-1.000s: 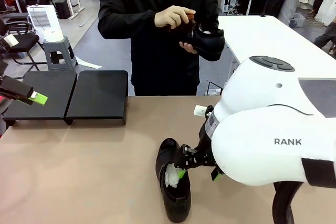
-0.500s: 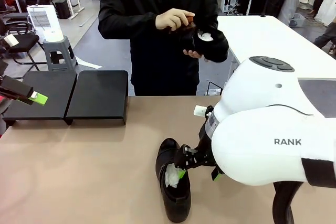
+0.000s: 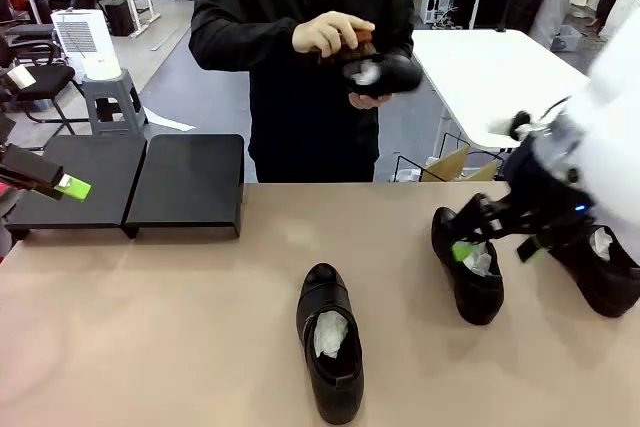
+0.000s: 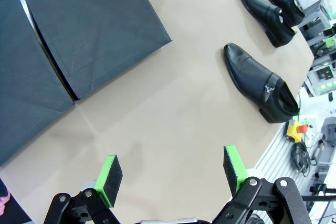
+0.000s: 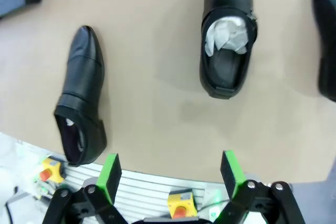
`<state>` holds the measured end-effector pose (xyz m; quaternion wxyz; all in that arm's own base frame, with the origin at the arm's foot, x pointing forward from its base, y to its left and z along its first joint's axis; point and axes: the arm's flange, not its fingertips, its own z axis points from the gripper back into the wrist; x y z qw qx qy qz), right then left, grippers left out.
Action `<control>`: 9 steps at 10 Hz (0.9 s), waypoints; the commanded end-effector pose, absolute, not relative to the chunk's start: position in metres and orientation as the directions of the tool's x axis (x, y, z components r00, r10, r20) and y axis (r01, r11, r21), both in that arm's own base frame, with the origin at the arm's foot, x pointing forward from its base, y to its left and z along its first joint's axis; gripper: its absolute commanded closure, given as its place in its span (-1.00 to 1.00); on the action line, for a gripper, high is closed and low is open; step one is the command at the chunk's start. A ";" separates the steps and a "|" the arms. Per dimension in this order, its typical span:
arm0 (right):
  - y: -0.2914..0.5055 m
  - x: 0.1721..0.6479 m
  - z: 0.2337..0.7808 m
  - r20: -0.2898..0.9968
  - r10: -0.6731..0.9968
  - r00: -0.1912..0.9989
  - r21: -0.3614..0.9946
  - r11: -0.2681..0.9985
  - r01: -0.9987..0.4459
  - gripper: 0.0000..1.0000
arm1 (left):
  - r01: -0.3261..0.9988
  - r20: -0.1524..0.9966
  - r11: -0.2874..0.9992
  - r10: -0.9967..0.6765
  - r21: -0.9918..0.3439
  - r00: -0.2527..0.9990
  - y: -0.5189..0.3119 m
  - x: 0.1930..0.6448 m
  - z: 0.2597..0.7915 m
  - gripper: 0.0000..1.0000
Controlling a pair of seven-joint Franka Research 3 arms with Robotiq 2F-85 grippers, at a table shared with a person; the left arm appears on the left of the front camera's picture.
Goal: Organize the shoes by placing them on the stand.
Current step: Place the Shoe from the middle of the table onto the Shoes Stand.
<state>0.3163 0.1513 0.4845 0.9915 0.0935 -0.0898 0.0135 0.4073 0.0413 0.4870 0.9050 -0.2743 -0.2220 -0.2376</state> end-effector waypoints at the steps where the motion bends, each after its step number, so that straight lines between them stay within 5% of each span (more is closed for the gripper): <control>1: 0.196 0.313 0.467 0.182 0.007 0.983 0.196 0.980 -0.043 -1.00 | 0.568 0.539 0.725 -0.321 -0.389 0.779 0.044 0.407 0.488 -1.00; 6: 0.061 0.343 0.490 0.159 -0.034 0.987 0.114 0.993 0.016 -1.00 | 0.525 0.505 0.712 -0.274 -0.465 0.819 0.017 0.373 0.485 -1.00; 9: 0.023 0.352 0.473 0.090 -0.116 0.989 0.196 0.976 0.097 -1.00 | 0.325 0.288 0.801 -0.199 -0.503 0.937 -0.043 0.322 0.476 -1.00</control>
